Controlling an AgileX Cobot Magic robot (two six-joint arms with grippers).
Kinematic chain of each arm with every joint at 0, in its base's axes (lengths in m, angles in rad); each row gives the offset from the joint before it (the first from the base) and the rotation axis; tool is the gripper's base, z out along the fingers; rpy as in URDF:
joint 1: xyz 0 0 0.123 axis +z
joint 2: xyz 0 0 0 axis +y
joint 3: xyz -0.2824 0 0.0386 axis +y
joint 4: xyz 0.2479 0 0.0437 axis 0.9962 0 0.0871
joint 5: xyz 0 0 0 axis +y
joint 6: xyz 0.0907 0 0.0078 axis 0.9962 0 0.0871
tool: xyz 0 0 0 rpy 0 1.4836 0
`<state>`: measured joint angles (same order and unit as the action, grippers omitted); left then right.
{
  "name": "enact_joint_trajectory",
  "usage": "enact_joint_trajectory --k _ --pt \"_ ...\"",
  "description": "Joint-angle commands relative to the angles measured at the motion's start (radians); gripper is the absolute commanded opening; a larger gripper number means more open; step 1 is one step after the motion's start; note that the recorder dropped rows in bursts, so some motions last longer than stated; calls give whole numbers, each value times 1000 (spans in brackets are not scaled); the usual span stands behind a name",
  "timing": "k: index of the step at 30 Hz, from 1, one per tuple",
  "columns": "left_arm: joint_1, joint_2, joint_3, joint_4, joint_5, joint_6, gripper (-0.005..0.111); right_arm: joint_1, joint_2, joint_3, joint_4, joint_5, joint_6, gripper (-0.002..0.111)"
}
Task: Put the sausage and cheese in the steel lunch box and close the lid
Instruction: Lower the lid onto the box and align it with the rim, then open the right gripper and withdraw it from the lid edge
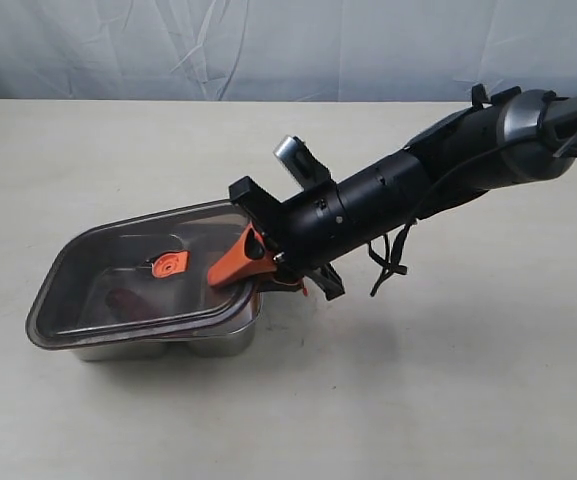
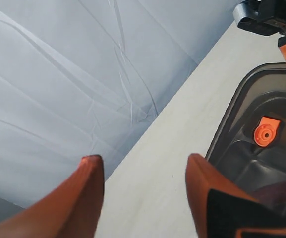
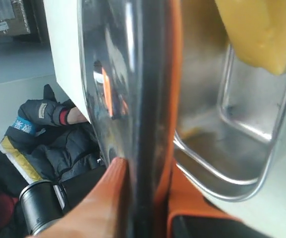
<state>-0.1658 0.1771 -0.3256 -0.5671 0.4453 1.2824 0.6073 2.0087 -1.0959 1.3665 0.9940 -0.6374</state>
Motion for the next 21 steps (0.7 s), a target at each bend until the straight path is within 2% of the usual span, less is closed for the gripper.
enact_joint_trajectory --k 1,13,14,17,19,21 --pt "-5 -7 -7 1 -15 -9 49 -6 6 4 -130 -116 28 -1" --pt "-5 -7 -7 -3 -15 -9 49 -6 6 4 -135 -116 28 1" --pt "-5 -7 -7 -3 -15 -9 49 -6 6 4 -142 -116 28 11" --pt "-5 -7 -7 -3 -15 -9 49 -6 6 4 -142 -109 35 52" --pt "-5 -7 -7 -3 -15 -9 49 -6 6 4 -142 -103 39 60" --pt "-5 -7 -7 -3 -15 -9 49 -6 6 4 -142 -88 39 58"
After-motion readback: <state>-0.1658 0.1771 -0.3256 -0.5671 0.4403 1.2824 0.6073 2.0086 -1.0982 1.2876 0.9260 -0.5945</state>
